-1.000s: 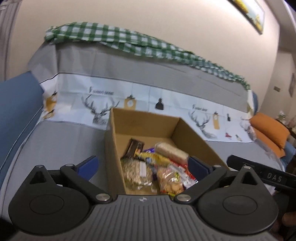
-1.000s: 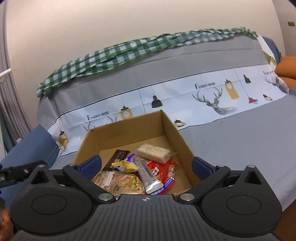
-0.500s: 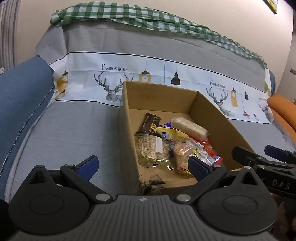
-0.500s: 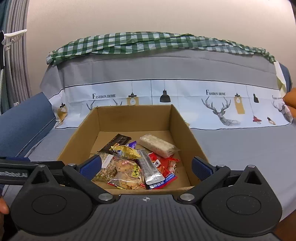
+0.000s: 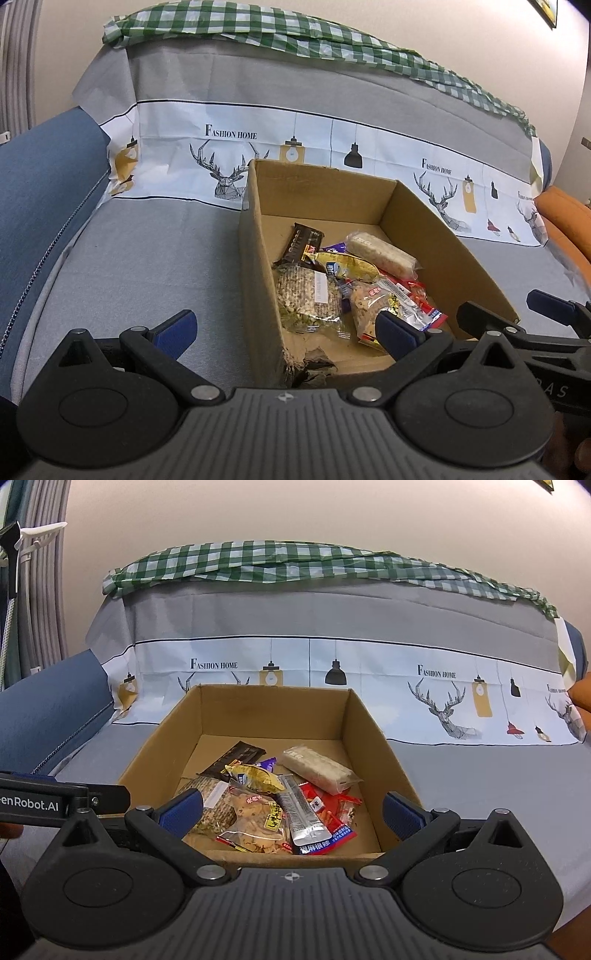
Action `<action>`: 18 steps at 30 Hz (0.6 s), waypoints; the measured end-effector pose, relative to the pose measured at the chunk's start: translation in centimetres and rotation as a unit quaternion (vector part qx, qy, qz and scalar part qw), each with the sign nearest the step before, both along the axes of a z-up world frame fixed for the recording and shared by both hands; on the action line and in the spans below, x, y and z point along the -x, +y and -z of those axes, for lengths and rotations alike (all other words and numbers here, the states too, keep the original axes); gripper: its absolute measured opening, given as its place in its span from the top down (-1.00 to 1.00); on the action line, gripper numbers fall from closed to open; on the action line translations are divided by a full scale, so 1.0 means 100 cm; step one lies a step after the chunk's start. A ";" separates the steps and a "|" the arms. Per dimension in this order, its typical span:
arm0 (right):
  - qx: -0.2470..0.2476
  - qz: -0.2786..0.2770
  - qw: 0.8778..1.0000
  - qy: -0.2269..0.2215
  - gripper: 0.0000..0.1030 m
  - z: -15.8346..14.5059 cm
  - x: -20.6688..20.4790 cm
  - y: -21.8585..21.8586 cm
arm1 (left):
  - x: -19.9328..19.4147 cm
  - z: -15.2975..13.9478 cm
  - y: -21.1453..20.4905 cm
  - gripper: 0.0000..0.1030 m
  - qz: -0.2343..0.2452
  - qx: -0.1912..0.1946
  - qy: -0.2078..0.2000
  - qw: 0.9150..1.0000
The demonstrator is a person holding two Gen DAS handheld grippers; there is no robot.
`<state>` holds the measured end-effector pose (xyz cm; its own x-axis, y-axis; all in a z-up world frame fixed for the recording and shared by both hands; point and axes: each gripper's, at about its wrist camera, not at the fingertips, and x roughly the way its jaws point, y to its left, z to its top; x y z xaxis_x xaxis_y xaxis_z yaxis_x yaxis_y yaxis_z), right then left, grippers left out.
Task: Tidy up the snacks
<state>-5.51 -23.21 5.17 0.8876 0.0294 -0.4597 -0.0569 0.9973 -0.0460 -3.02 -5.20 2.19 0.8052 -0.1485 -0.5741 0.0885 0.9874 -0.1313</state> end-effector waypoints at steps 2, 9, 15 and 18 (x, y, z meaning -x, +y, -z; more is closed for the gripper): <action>0.002 -0.001 1.000 0.000 -0.99 0.000 0.000 0.001 | 0.000 0.000 0.001 -0.99 0.000 0.001 0.002 1.000; 0.004 -0.001 1.000 0.000 -0.99 0.000 0.000 0.002 | -0.001 0.000 0.001 -0.99 -0.001 0.002 0.005 1.000; 0.007 -0.003 1.000 0.000 -0.99 0.000 0.000 0.003 | -0.001 0.001 0.002 -0.99 -0.002 0.004 0.008 1.000; 0.007 -0.002 1.000 0.000 -0.99 0.000 0.000 0.003 | -0.001 0.001 0.002 -0.99 -0.002 0.004 0.008 1.000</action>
<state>-5.49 -22.89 5.14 0.8877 0.0270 -0.4596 -0.0611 0.9964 -0.0595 -2.91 -4.99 2.08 0.7965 -0.1496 -0.5859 0.0822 0.9867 -0.1403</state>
